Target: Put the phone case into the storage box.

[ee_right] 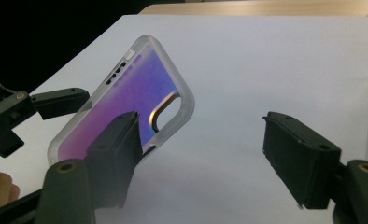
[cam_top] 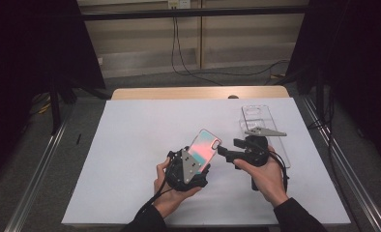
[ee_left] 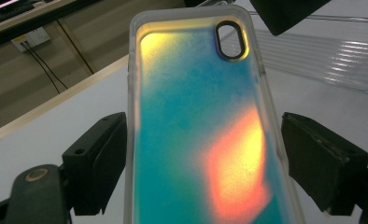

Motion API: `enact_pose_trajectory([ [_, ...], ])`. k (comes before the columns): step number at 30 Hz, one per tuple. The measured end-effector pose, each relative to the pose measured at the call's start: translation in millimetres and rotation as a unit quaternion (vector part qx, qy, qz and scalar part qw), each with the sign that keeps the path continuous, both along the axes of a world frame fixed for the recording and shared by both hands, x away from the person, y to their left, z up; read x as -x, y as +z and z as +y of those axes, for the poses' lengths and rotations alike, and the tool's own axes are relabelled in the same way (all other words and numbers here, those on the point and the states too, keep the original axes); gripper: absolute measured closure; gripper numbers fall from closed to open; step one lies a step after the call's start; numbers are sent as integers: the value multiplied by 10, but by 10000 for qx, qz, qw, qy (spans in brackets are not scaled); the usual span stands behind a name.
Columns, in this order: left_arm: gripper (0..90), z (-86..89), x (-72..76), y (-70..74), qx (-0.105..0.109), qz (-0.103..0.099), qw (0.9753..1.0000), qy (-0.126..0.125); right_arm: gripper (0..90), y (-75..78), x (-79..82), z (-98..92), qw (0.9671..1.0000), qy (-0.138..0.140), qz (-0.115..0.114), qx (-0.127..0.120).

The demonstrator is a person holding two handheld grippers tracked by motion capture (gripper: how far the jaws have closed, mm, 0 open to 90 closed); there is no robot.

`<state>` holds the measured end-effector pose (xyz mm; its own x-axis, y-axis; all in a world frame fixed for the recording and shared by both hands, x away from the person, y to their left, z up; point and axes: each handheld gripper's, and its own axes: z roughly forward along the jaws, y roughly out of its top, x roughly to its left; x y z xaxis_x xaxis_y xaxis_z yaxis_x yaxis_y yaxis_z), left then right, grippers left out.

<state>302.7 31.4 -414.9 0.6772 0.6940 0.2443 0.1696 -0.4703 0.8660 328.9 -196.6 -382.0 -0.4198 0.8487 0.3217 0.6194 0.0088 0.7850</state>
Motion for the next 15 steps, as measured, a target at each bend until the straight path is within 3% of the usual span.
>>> enact_pose_trajectory([
  [5, 169, -11, -3, -15, -35, 16, 10000, 10, 343, 22, -42, -20, 9993, -110, 324, -145],
  [15, 169, -25, -1, -27, -124, 18, 9999, -2, 489, 5, -113, 64, 9976, -189, 641, -155],
])
